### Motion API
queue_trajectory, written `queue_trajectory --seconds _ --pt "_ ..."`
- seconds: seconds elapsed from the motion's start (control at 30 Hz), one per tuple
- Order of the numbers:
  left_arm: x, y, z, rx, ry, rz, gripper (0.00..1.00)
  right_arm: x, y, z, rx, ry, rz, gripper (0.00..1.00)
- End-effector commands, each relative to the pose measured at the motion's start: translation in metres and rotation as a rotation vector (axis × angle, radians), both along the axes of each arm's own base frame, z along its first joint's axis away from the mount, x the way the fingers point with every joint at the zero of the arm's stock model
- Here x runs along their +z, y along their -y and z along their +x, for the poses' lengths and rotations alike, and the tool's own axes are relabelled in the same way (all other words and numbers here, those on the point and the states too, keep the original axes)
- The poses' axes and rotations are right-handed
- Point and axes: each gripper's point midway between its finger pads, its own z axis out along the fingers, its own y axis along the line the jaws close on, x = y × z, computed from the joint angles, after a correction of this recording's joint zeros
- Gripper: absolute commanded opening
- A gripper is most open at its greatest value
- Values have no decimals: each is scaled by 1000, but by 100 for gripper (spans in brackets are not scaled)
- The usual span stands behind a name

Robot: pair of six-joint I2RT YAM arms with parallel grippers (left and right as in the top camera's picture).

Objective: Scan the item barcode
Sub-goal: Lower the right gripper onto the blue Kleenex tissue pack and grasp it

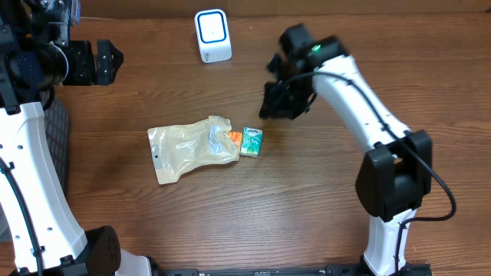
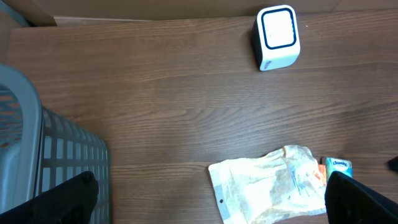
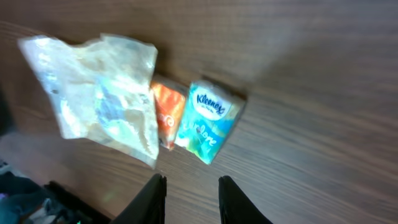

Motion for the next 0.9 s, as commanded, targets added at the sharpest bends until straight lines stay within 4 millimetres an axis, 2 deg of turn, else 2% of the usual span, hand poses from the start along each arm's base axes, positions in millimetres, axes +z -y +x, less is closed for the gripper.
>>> queue_trajectory --seconds 0.0,0.37,0.5,0.53,0.7,0.87 --pt "2 1 -1 -14 7 2 100 -15 0 -8 -39 -22 -54 25" --pt "2 1 -1 -14 7 2 99 -16 0 -12 -56 -43 -62 14" --pt "2 1 -1 -14 7 2 100 -19 -5 -11 -104 -49 -71 7" --pt "2 1 -1 -14 7 2 100 -22 -7 -11 -126 -50 -73 4" --pt "2 1 -1 -14 7 2 99 -34 -17 -16 -177 -72 -71 4" --pt "2 1 -1 -14 7 2 100 -41 -37 -28 -131 -63 -63 4"
